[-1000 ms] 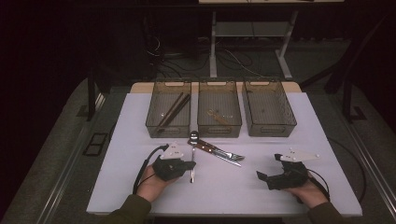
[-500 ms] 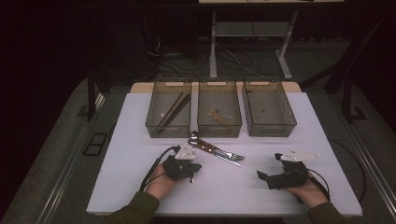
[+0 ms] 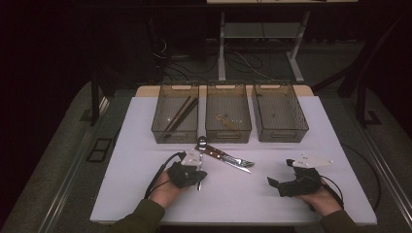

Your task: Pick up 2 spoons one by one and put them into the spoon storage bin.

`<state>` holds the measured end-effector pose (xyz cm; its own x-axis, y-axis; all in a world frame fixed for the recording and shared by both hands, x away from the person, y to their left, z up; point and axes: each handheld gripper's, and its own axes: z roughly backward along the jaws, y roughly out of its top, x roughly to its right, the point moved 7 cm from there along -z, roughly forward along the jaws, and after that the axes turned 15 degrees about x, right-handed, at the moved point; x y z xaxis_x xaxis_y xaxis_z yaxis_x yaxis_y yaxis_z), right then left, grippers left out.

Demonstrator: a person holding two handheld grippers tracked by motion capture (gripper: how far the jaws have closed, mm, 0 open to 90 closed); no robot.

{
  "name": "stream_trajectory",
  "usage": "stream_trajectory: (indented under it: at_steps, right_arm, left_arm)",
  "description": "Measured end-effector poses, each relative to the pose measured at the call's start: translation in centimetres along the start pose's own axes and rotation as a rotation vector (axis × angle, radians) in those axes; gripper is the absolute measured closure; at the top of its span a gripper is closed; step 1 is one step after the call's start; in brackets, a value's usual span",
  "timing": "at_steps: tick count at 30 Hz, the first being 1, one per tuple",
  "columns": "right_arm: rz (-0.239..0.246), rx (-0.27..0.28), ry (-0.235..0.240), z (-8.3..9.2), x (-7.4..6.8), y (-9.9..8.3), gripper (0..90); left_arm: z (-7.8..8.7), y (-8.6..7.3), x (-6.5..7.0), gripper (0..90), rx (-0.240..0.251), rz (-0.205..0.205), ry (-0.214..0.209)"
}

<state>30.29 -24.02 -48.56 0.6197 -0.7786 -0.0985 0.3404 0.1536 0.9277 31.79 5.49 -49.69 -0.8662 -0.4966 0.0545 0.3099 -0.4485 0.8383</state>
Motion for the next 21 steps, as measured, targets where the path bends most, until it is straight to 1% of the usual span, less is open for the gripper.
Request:
stream_trajectory:
  at_steps: [4,8,9,10,11,14,16,21]
  right_arm:
    - [0.002,-0.001,-0.001,0.0,0.0,0.0,0.5]
    - [0.001,0.000,-0.003,0.0,0.0,0.0,0.5]
    - [0.001,0.000,-0.002,0.1,0.0,0.0,0.5]
    - [0.002,0.000,-0.002,0.0,0.0,0.0,0.5]
    - [0.002,0.000,-0.001,0.1,0.0,0.0,0.5]
    - [0.003,0.000,-0.003,0.1,0.0,0.0,0.5]
    - [0.003,0.000,-0.003,0.1,0.0,0.0,0.5]
    - [0.004,-0.002,-0.001,0.1,0.0,0.0,0.5]
  left_arm:
    - [0.3,-0.1,-0.1,89.7,-0.009,0.002,0.010]
    - [0.6,-0.3,-0.3,89.7,-0.012,0.021,0.015]
    - [0.7,-0.4,-0.4,89.6,-0.014,0.019,0.012]
    - [0.8,-0.4,-0.3,89.7,-0.012,0.029,0.016]
    - [0.9,-0.4,-0.4,89.7,-0.017,0.027,0.016]
    - [1.1,-0.5,-0.5,89.7,-0.017,0.039,0.020]
    - [1.2,-0.5,-0.6,89.7,-0.017,0.033,0.019]
    - [1.8,-0.6,-0.7,89.7,-0.021,0.046,0.039]
